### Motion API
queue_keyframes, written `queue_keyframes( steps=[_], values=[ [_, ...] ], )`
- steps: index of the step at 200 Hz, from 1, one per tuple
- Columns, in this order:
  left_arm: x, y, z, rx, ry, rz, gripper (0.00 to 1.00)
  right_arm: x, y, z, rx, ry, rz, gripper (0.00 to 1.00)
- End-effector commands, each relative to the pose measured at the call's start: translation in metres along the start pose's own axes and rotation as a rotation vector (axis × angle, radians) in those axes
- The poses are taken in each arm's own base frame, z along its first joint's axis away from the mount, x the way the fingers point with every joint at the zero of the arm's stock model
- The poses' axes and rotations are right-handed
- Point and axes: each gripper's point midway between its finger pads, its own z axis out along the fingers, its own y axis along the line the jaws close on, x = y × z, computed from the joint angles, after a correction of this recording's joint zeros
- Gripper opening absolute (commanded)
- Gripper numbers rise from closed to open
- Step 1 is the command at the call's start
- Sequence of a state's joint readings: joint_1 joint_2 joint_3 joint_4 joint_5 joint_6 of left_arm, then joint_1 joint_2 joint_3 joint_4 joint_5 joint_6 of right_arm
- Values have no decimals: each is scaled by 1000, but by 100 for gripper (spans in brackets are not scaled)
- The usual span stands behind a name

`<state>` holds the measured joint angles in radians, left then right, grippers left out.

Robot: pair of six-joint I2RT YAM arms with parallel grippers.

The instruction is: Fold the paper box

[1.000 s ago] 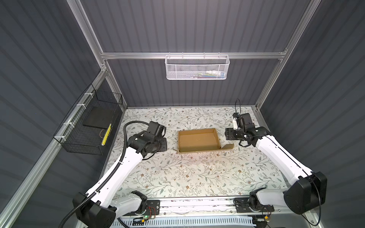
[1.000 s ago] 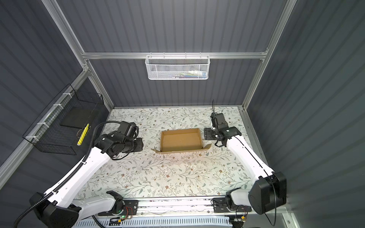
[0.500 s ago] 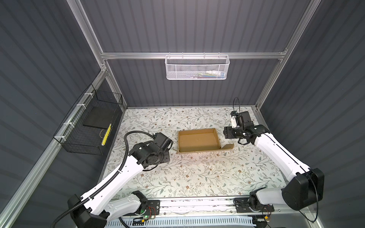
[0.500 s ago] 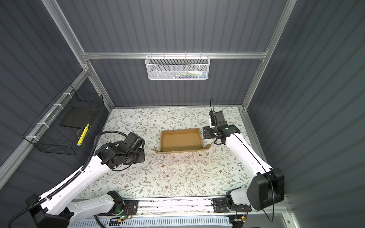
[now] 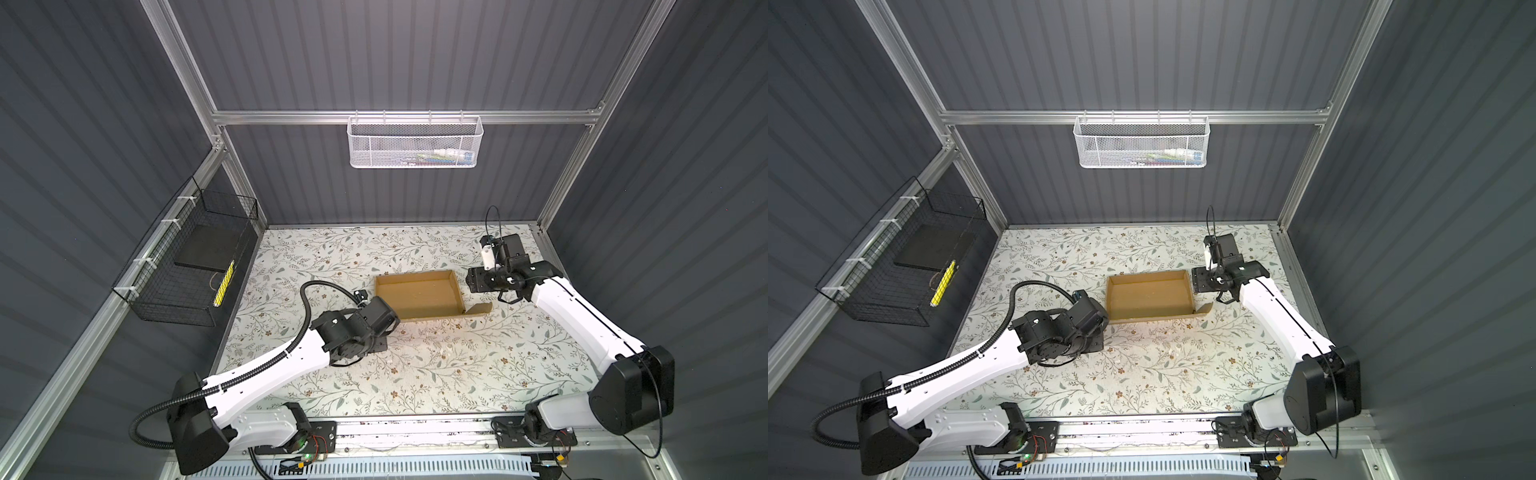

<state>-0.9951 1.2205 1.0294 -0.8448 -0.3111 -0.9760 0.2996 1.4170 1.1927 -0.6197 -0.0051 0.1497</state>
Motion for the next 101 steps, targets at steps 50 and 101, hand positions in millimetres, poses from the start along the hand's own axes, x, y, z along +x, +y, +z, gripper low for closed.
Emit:
queue_keyframes(
  steps=[50,101],
  values=[
    [-19,-10,20,28,-150,-77,34,21,1,15,-23,76,19,69],
    [-33,-18,32,41,-229,-92,36,34,3,12,-42,95,14,67]
  ],
)
